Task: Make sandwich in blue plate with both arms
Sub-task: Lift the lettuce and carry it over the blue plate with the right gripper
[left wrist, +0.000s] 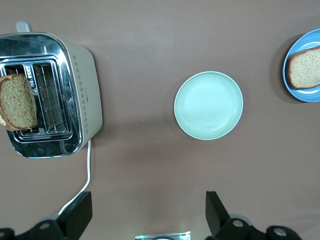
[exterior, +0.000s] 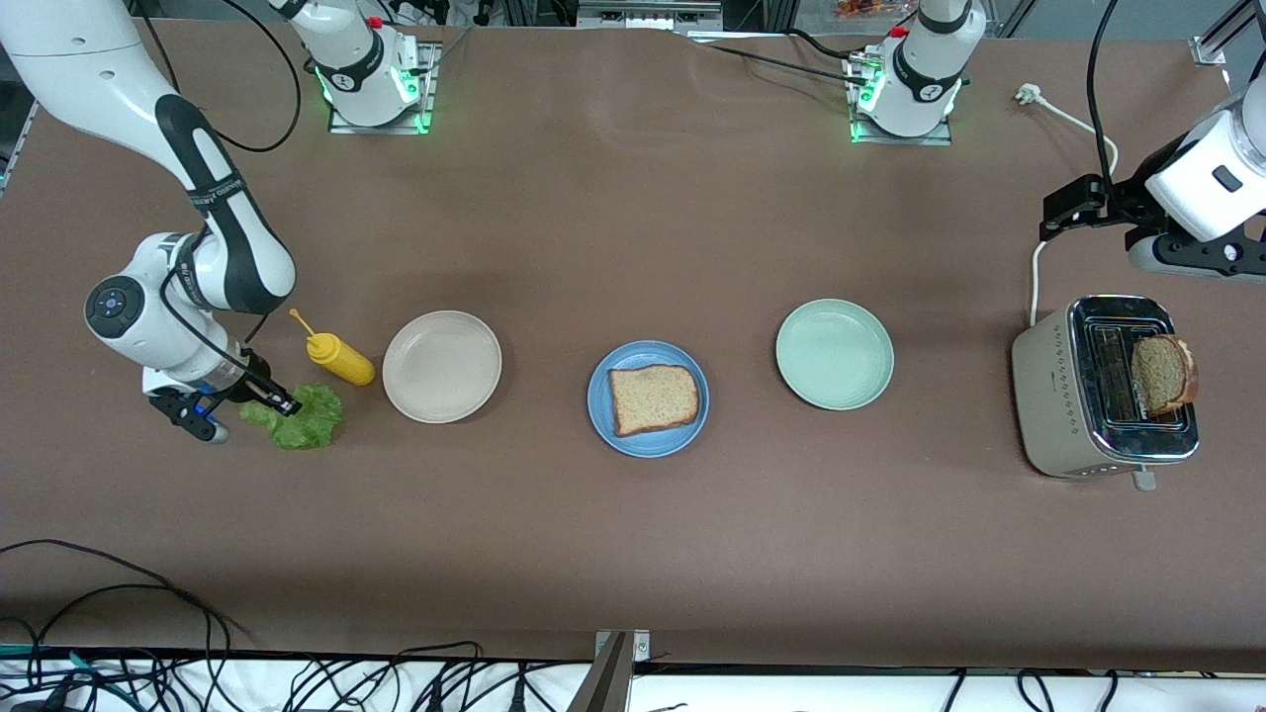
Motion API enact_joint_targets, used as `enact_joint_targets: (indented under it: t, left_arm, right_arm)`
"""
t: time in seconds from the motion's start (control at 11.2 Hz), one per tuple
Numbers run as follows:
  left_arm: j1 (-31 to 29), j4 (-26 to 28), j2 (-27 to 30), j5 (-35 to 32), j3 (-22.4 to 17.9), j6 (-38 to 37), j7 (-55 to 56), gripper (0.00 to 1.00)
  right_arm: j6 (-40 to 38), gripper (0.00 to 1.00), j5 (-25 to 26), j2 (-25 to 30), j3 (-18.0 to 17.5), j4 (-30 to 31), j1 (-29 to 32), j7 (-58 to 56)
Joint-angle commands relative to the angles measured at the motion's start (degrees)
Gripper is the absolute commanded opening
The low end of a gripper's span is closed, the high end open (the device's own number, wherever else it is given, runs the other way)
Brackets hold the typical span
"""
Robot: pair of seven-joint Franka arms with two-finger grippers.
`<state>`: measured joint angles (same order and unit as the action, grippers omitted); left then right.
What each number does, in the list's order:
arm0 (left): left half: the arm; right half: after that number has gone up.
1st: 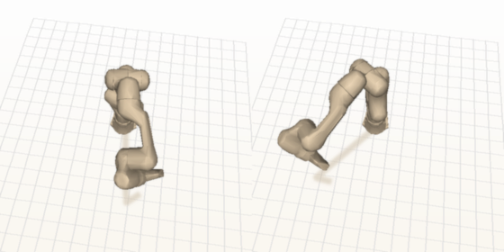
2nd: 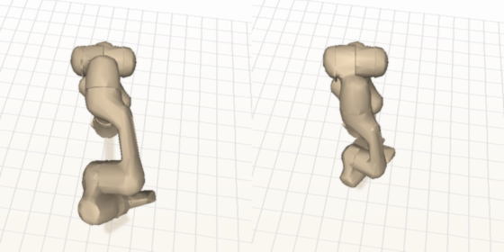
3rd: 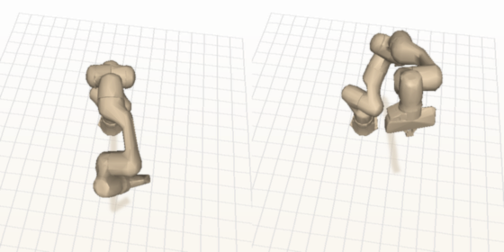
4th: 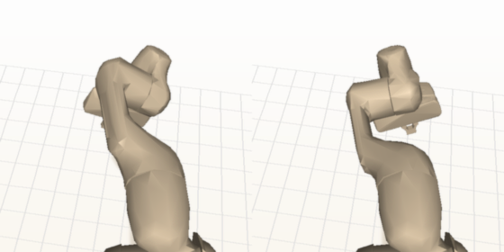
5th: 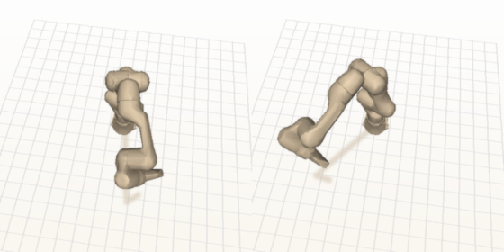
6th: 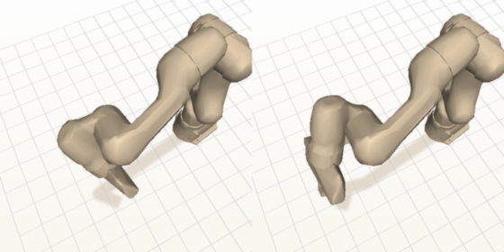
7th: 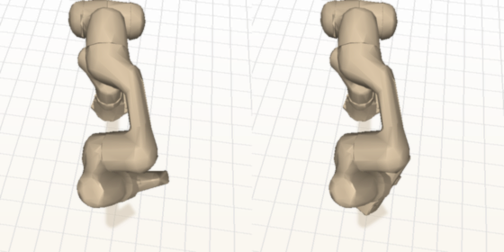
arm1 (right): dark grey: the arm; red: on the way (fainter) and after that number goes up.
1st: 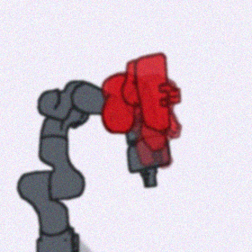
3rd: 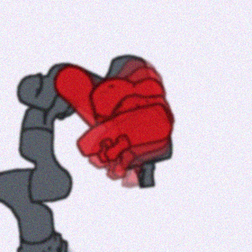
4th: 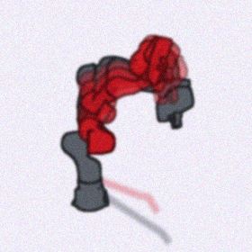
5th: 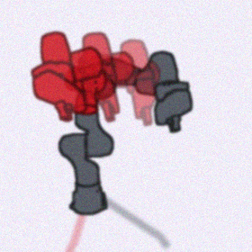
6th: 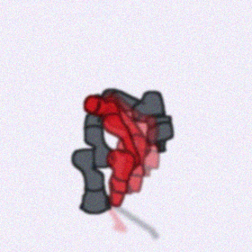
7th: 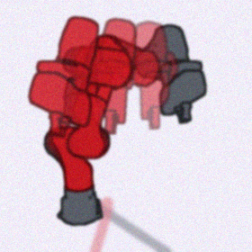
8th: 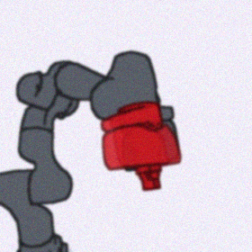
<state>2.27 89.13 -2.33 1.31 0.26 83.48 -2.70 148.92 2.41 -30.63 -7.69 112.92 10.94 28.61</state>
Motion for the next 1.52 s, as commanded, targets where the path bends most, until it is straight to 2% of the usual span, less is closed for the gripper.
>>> enact_joint_targets:
  t: [0.0,0.18,0.36,0.63,0.81,1.07,1.43]
  left_arm:
    - [0.28,1.31,0.92,-0.6,0.0,1.07,-1.08,1.0]
    - [0.28,1.31,0.92,-0.69,0.0,1.07,-1.08,1.0]
    - [0.28,1.31,0.92,-0.69,0.0,1.07,-1.08,1.0]
    - [0.28,1.31,0.92,-0.69,0.0,1.07,-1.08,1.0]
    - [0.28,1.31,0.92,-0.6,0.0,1.07,-1.08,1.0]
    - [0.28,1.31,0.92,-0.6,0.0,1.07,-1.08,1.0]
    - [0.28,1.31,0.92,-0.6,0.0,1.07,-1.16,1.0]
  right_arm:
    - [-4.48,0.0,0.32,3.01,-0.49,-3.57,0.66,-0.05]
    - [-15.18,0.0,0.23,5.04,-0.4,-9.62,0.66,0.22]
    - [-26.96,0.0,0.58,5.84,-0.31,-18.13,0.66,3.1]
    - [-40.68,0.0,0.05,7.51,-0.57,-27.02,0.57,5.92]
    - [-49.74,0.0,0.05,7.34,-0.75,-34.22,-1.96,10.56]
    - [-51.01,0.0,-1.08,7.25,-0.84,-37.24,-8.02,21.7]
    - [-50.22,0.0,-1.97,7.25,-1.54,-38.21,-16.63,34.38]
